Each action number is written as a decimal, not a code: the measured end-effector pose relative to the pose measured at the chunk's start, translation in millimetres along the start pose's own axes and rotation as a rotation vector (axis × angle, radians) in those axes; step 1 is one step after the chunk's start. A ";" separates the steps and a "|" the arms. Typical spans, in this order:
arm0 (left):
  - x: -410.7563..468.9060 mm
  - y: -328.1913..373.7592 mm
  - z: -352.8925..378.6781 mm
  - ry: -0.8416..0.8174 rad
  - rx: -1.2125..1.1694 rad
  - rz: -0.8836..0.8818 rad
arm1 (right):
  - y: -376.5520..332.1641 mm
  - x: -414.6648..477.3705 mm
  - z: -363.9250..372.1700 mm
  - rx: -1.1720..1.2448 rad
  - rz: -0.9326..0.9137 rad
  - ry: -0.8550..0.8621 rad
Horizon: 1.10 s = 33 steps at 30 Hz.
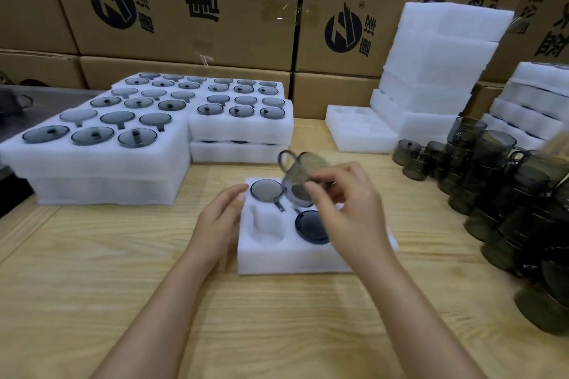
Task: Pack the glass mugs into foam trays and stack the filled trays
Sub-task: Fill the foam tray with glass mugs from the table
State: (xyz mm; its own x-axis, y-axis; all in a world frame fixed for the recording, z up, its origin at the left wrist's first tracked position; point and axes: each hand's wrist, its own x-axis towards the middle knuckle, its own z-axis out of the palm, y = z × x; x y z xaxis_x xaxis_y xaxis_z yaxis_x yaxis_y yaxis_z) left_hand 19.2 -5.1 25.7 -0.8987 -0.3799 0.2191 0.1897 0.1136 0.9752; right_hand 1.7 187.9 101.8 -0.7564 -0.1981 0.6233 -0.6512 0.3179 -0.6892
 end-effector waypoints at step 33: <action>3.0 -2.0 1.3 -0.276 -0.062 0.016 | 6.1 -46.8 59.8 -0.522 -0.172 -0.128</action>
State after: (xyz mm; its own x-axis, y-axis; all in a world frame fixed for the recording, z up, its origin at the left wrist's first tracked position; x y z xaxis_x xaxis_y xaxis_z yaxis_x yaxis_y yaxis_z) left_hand 15.6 -5.3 24.3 -0.9675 -0.1133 0.2259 0.2206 0.0576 0.9737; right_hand 29.4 143.7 46.3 -0.6648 -0.3885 0.6380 -0.6734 0.6813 -0.2869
